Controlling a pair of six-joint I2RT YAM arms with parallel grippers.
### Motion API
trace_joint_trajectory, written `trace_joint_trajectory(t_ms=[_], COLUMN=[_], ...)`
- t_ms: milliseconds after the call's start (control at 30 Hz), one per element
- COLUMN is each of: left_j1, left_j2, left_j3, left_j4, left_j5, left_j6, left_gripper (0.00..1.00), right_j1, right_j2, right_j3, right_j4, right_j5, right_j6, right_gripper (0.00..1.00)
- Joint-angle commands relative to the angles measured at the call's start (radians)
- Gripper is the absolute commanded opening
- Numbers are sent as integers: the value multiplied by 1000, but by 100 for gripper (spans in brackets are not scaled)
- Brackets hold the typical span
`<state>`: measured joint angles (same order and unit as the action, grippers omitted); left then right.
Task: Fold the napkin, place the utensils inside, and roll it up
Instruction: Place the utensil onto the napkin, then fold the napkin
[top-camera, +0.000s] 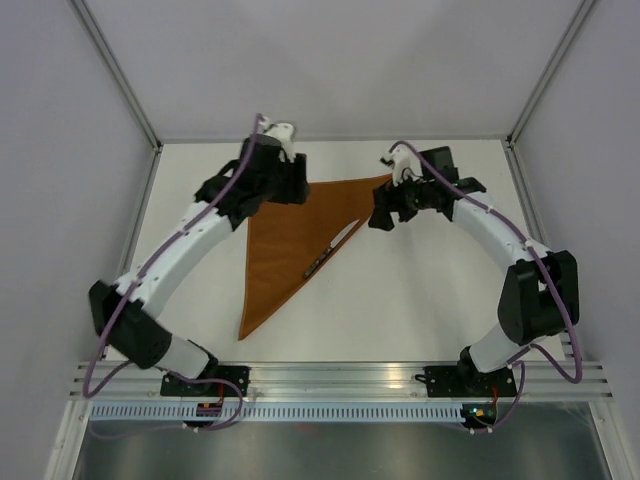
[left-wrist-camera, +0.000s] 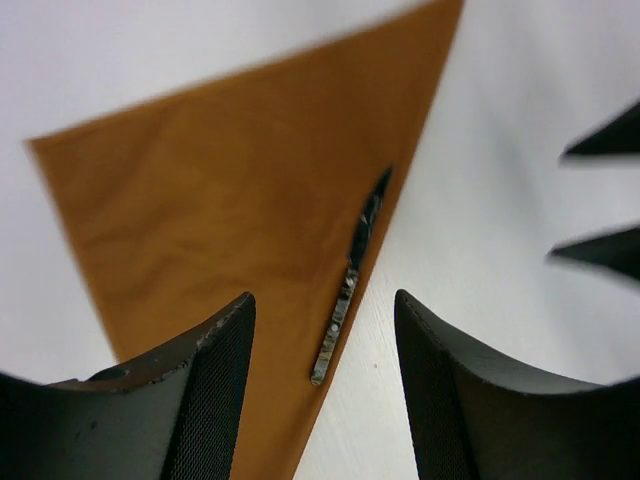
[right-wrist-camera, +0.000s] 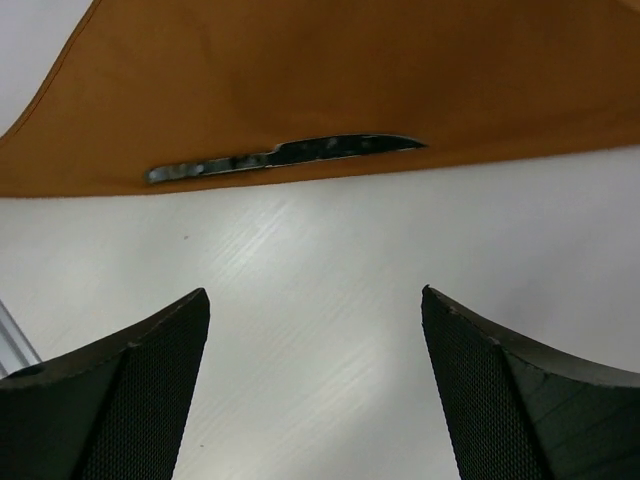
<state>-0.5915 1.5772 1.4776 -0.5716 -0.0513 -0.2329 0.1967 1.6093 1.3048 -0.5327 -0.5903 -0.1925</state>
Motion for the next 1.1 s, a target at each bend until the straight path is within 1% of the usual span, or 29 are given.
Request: trace_joint_trajectory(t_ms=[0,33,67,133,167,200,267,300,333,367,500,600,700,767,867,1067], left_j1=[53,53,53,53,53,53,53,53,53,53,53,53,53,53,53,53], left_j2=[-262,-304,-386,-454,-521,-548,-598,-633,-644,-652,-671,-678,-681,-684,-687,-681], left_j3=[18,21,24,33,32,26,15,9,6,7,-6,-23,-40,-46,-60,-69], left_j4=[-85,-99,-126,-158,-160,-162,-169,-177,-188,-207,-225,-226,-228,-226,-224,-226], left_j5=[-179,-229,-246,-295,-298,-301,-329,-343,-349,-354,-355,-354,-360,-361,-363,-366], left_j6=[-198,-216,-239,-269,-282,-286,-296,-295,-296,-299,-307,-310,-307,-307,-306,-302], left_gripper=[63,64,64,64,64,64,63,64,64,64,64,64,64,64,65,65], right_j1=[176,225,327,430,529,576,660,740,780,847,955,1020,1079,1122,1168,1250], right_j2=[-80,-84,-89,-97,-98,-95,-83,-57,-42,-20,93,133,173,190,210,279], right_j3=[-68,-79,-96,-120,-146,-159,-182,-183,-180,-168,-128,-124,-116,-114,-127,-145], right_j4=[106,147,166,242,269,298,378,396,422,428,444,511,525,573,628,738], right_j5=[131,153,209,266,297,349,400,447,467,484,509,530,552,582,584,670], right_j6=[10,14,16,19,15,10,-11,-22,-34,-54,-76,-105,-142,-163,-193,-266], right_gripper=[91,90,88,86,82,81,77,76,76,74,70,68,66,64,64,63])
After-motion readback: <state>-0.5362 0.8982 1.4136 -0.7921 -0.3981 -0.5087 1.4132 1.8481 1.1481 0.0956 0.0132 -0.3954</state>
